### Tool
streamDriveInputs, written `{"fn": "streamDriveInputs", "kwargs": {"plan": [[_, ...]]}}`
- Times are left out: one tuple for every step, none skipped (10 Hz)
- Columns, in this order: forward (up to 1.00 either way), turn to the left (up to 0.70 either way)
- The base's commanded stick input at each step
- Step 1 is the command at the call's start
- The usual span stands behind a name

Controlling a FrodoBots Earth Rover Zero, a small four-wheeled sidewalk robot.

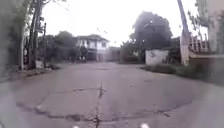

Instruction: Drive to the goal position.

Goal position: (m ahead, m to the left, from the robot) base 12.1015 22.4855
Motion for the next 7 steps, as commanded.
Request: {"fn": "streamDriveInputs", "kwargs": {"plan": [[1.00,0.01],[1.00,0.01],[1.00,0.01],[1.00,0.01],[1.00,0.01],[1.00,0.01],[1.00,0.01]]}}
